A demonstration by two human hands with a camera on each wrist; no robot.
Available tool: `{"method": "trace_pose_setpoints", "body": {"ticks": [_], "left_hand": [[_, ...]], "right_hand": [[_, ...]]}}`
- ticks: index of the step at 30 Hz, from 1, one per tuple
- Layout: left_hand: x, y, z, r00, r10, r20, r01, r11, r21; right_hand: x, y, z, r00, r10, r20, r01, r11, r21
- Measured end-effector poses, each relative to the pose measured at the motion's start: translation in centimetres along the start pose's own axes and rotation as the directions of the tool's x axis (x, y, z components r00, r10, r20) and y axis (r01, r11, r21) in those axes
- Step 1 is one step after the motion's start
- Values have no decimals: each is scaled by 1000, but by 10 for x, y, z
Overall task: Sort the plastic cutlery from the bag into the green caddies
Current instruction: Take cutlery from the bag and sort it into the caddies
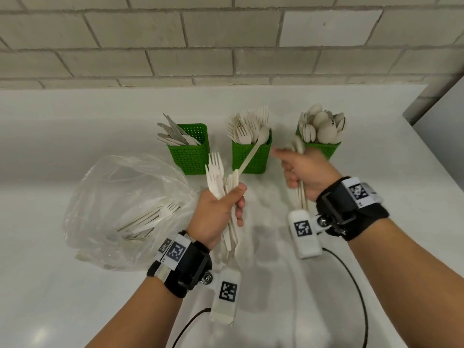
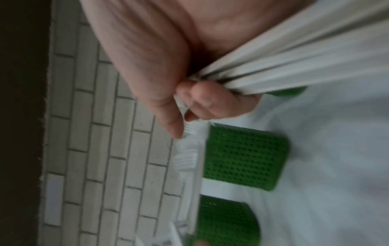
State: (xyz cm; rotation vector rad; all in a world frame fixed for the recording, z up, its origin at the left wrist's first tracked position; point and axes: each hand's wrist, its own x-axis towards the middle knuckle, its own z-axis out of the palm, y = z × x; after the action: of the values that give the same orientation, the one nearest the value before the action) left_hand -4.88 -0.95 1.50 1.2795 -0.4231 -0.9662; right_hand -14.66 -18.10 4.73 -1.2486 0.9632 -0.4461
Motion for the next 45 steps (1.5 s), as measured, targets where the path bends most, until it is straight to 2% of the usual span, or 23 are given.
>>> {"method": "trace_pose_setpoints", "body": {"ticks": [2,4,6,9,12,14,17,19,21,24,27,28,32,35,36,38,41,43,45], "left_hand": [[0,0,0,1000,-9,-7,9,1000,4],[0,-1,1,1000,-14,-1,14,999,29],[-1,-1,1,1000,-11,-2,11,999,37],[1,0,-1,1000,8,-29,-7,999,42],[2,1,-4,998,28,-55,-26,999,36],[5,3,-6,994,57,-92,-53,998,43],[10,8,-10,985,128,-113,-109,982,156],[13,9,-10,989,134,-67,-113,961,254],[14,10,-7,996,85,22,-87,950,301],[9,17,5,984,42,173,-81,971,225],[5,21,14,971,17,239,-46,992,116],[5,21,15,971,0,239,-22,996,86],[6,21,18,993,4,119,1,999,-39],[12,26,13,999,-45,8,46,976,-214],[14,29,10,998,-58,-8,53,953,-298],[18,35,4,998,-59,-38,36,896,-442],[25,42,0,992,-40,-121,-25,867,-497],[28,44,0,983,-31,-180,-59,879,-473],[29,44,1,976,-28,-214,-77,881,-467]], "right_hand": [[0,9,13,994,99,46,-100,995,9],[4,11,26,988,143,49,-146,987,66],[10,10,38,992,127,14,-127,987,95],[17,9,50,994,71,-87,-77,995,-69],[17,10,55,994,20,-107,-38,985,-168],[14,9,51,997,-19,-72,9,991,-137],[2,4,46,991,-57,123,68,994,-88],[-8,-1,42,973,-90,215,105,993,-58],[-13,-6,38,965,-140,221,138,990,23],[-21,-6,34,955,-212,207,198,976,89],[-30,3,38,938,-255,234,273,961,-44],[-33,4,39,939,-267,219,282,958,-41],[-33,-4,36,950,-311,27,303,940,154],[-34,-4,28,940,-340,-30,341,926,165],[-36,-1,25,941,-339,-2,336,933,130],[-43,6,19,951,-279,132,283,959,-15],[-58,16,15,922,-147,359,237,945,-224],[-63,22,17,908,-112,404,221,947,-233],[-65,23,17,921,-98,377,183,963,-198]]}}
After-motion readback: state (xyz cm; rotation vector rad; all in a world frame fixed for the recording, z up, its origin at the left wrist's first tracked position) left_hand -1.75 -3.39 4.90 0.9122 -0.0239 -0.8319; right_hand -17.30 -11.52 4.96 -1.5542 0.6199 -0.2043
